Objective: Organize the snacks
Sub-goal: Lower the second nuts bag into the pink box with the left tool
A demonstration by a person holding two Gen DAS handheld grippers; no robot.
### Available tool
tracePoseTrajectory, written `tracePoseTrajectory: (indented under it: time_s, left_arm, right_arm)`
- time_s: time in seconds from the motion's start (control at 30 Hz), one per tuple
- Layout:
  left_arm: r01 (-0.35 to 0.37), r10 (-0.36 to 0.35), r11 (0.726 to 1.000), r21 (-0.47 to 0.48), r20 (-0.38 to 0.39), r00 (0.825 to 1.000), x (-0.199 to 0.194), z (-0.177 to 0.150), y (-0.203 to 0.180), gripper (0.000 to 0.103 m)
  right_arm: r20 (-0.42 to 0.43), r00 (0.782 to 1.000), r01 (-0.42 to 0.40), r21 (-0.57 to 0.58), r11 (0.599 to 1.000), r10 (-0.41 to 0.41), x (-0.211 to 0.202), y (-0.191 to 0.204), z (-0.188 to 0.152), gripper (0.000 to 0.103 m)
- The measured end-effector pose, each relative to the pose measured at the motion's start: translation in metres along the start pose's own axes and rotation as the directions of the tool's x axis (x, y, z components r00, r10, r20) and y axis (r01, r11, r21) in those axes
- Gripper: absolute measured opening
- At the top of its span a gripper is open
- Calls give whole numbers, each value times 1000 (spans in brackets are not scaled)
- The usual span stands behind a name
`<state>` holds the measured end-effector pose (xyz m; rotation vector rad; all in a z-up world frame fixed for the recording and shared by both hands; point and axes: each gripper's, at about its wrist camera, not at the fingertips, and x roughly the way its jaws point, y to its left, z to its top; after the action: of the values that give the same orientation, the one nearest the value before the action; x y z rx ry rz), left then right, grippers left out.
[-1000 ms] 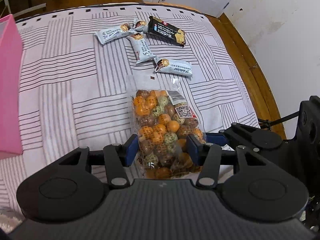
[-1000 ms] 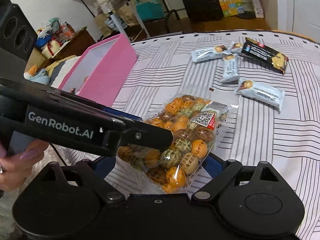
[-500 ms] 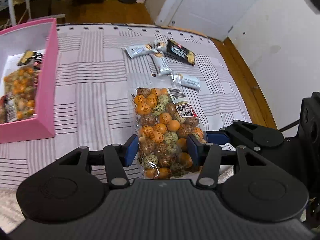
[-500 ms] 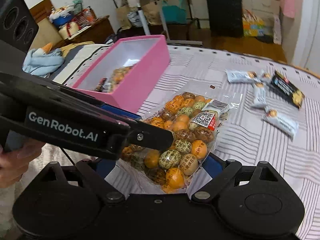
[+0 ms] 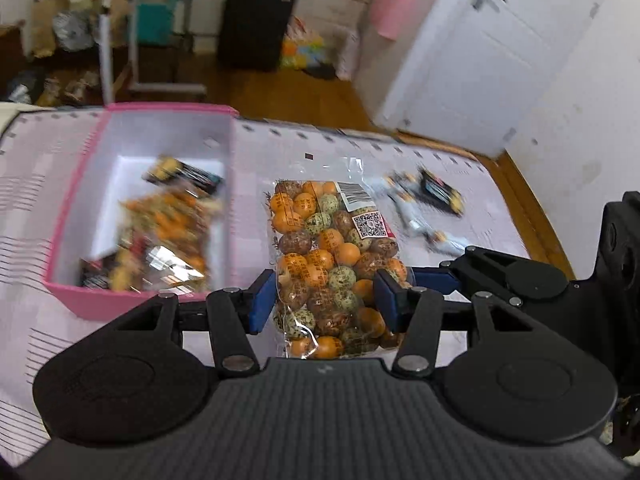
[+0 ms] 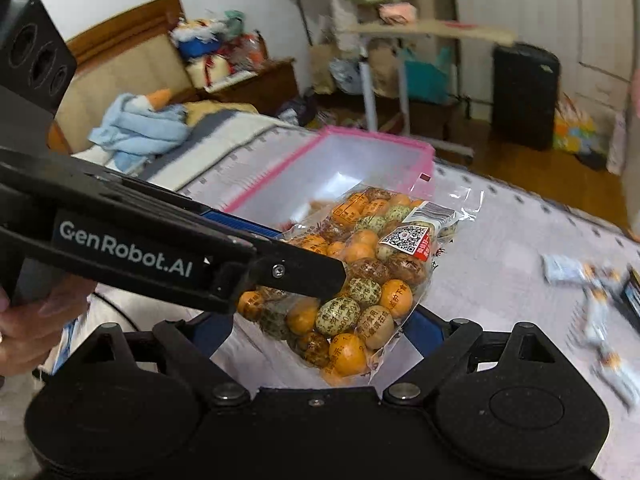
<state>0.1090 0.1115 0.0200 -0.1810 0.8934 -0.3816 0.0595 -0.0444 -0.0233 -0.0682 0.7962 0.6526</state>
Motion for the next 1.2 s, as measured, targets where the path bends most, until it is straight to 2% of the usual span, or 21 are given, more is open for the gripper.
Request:
tracePoseTrajectory:
  time_s: [0.23, 0.43, 0.63, 0.73, 0.77, 0.87, 1.0, 1.2]
  left_arm:
    - [-95, 98, 994, -53, 54, 994, 9, 24, 61, 51]
    - [-151, 159, 982, -115, 58, 986, 36, 36, 115, 51]
    - [-176, 181, 973, -150, 19, 983, 68, 41, 150, 51]
    - [-214, 218, 963, -165, 10, 976, 76, 43, 161, 51]
    - [-223, 228, 960, -168, 13, 973, 76, 42, 161, 51]
    - [-206, 212, 960, -188, 12, 977, 77, 42, 168, 53]
    - [-224, 230, 956, -188, 11, 973, 72, 37, 168, 53]
    - [-227, 232, 961, -160, 16, 973, 54, 30, 153, 53]
  right_arm:
    - [41, 998, -53, -44, 998, 55, 62, 12, 33, 94]
    - [46, 994, -100, 10, 995, 100, 114, 9, 44, 93]
    - [-1, 998, -59, -12, 998, 59, 155, 14, 47, 93]
    - [-13, 999, -47, -34, 998, 47, 170, 19, 51, 92]
    - [-4, 999, -37, -53, 998, 37, 173, 22, 52, 89]
    - [0, 1000, -8, -112, 994, 8, 174, 26, 52, 88]
    - [-52, 999, -15, -32, 999, 14, 168, 16, 51, 88]
    - [-70, 997, 29, -15, 999, -30, 136, 7, 44, 88]
